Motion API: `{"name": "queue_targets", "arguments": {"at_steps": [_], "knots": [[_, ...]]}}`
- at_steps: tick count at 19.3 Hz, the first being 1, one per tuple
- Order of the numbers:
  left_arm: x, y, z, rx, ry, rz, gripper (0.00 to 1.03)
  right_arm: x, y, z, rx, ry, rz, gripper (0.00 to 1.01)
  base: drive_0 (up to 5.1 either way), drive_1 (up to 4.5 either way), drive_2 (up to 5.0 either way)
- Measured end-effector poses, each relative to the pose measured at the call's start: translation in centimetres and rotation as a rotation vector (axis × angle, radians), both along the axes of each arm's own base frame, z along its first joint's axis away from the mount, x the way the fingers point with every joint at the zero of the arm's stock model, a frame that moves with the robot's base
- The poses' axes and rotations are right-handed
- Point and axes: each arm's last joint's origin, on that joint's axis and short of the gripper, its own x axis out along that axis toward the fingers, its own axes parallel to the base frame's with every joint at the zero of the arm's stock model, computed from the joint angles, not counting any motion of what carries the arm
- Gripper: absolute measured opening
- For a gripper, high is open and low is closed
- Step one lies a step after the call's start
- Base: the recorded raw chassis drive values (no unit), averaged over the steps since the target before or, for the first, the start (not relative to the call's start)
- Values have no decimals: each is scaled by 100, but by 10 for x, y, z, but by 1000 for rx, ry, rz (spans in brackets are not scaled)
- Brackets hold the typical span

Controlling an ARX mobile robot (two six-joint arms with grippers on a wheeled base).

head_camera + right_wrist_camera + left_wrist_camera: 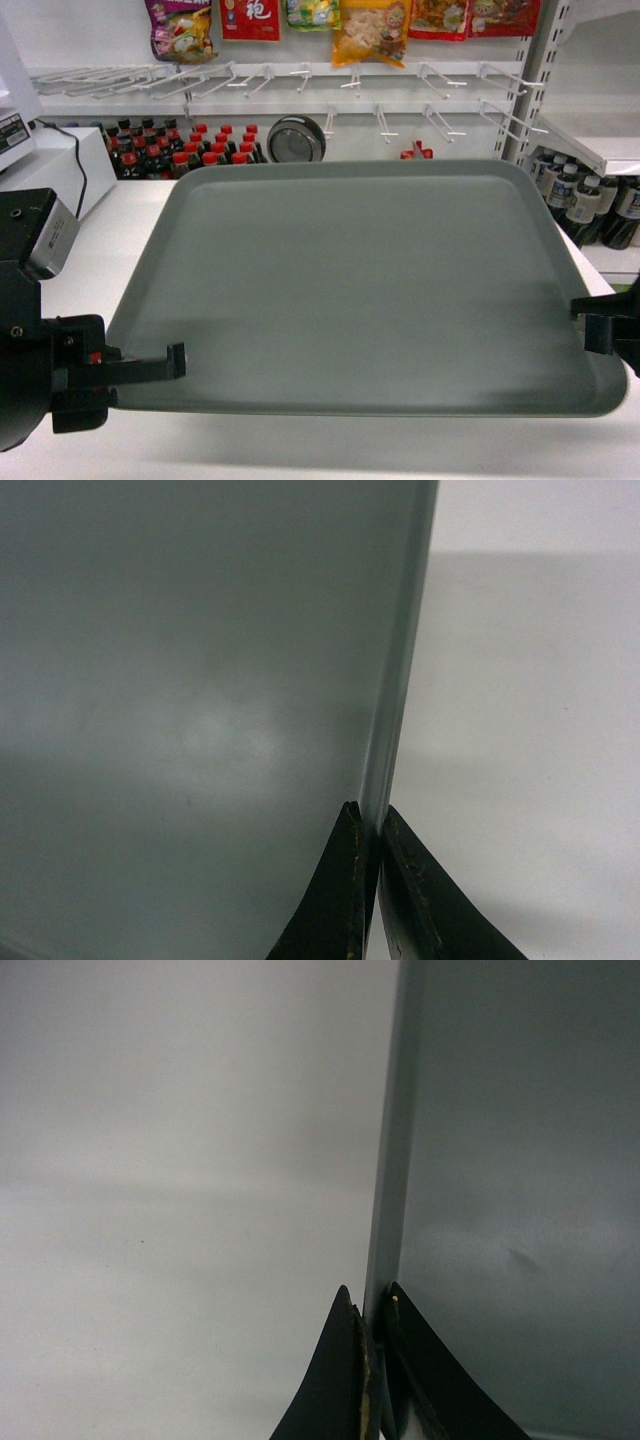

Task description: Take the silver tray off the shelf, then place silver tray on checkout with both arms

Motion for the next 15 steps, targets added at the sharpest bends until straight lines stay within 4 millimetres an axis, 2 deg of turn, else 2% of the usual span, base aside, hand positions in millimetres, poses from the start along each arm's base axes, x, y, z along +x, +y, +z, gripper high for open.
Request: {"name": "queue_targets", "arguments": {"at_steps": [2, 6, 9, 12, 14, 15], "knots": [[21, 7, -6, -69, 24, 34, 3, 29, 1, -3, 11, 30, 94, 2, 0, 0, 0], [66, 20, -23, -105, 62, 34, 3, 89, 13, -20, 35, 72, 139, 3, 0, 0, 0], [92, 24, -40, -55, 101, 24, 3, 122, 25, -45, 16, 122, 132, 3, 0, 0, 0], [96, 21, -62, -7, 165, -1, 3, 123, 32, -70, -22, 209, 104, 3, 0, 0, 0], [98, 15, -67, 7, 167, -6, 3, 121, 31, -77, -39, 219, 77, 2, 0, 0, 0], [99, 14, -68, 17, 164, -2, 9, 121, 31, -77, -50, 210, 76, 10, 0, 0, 0]]}}
